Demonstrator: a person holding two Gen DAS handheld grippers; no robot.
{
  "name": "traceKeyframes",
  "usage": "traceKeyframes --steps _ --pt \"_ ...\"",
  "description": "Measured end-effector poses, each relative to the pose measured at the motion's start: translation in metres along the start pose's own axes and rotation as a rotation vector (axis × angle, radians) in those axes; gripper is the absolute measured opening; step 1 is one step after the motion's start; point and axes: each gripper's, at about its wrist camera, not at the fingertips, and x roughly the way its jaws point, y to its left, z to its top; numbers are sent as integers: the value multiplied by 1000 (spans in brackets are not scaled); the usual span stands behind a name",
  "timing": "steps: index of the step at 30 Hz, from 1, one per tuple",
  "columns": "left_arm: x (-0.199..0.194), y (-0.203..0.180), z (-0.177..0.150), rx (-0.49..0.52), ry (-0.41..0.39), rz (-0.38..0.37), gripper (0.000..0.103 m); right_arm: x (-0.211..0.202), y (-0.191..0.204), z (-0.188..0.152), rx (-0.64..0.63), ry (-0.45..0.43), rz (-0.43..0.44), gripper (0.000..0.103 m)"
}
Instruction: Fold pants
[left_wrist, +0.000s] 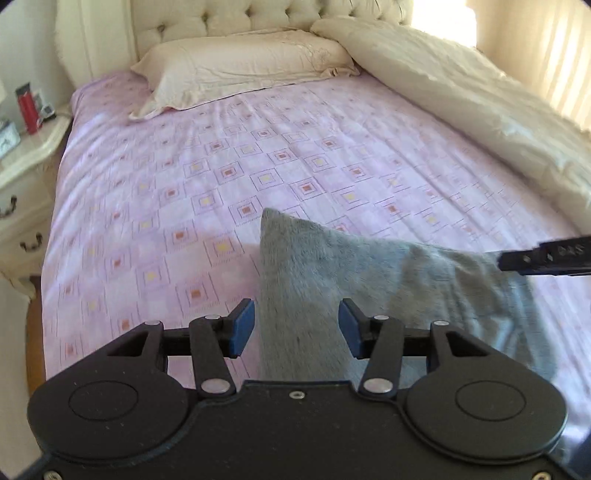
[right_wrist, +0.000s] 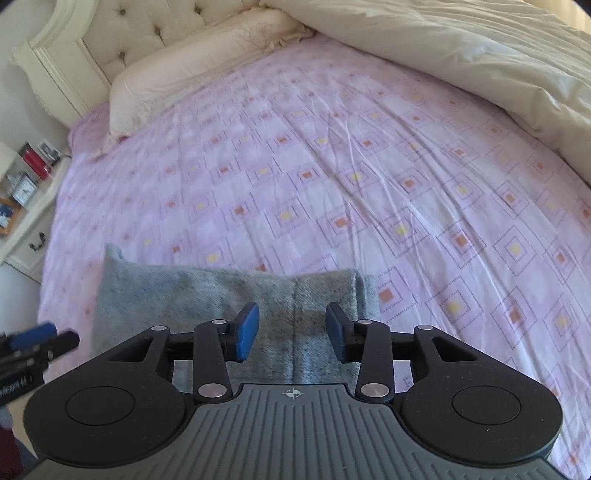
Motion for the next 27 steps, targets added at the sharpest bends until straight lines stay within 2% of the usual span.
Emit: traceKeyframes --steps 2,4,6,10,13,18,20,22,24,27 --pt "19 -2 1 27 16 15 58 12 -5 -2 11 43 -27 39" --pt "37 -4 -5 47 67 51 57 22 -13 -4 43 70 -29 49" --pt "53 -4 -14 57 108 67 59 27 -20 -3 81 85 -13 53" --pt "51 -1 -21 64 66 75 64 28 -24 -4 120 89 9 54" --pt "49 8 -20 25 78 36 65 26 -30 -7 152 94 33 56" --pt "47 25 -19 -99 155 -81 65 23 -41 -12 246 121 71 57" --pt "49 30 -20 -120 168 -96 65 21 -41 -12 245 131 65 57" --pt "47 31 -21 -126 171 -102 65 14 -40 -11 233 109 26 65" --pt "46 31 -22 -134 172 -103 65 8 -41 -9 225 96 7 66" --pt "46 29 -23 -127 177 -99 65 12 -41 -6 189 179 22 68"
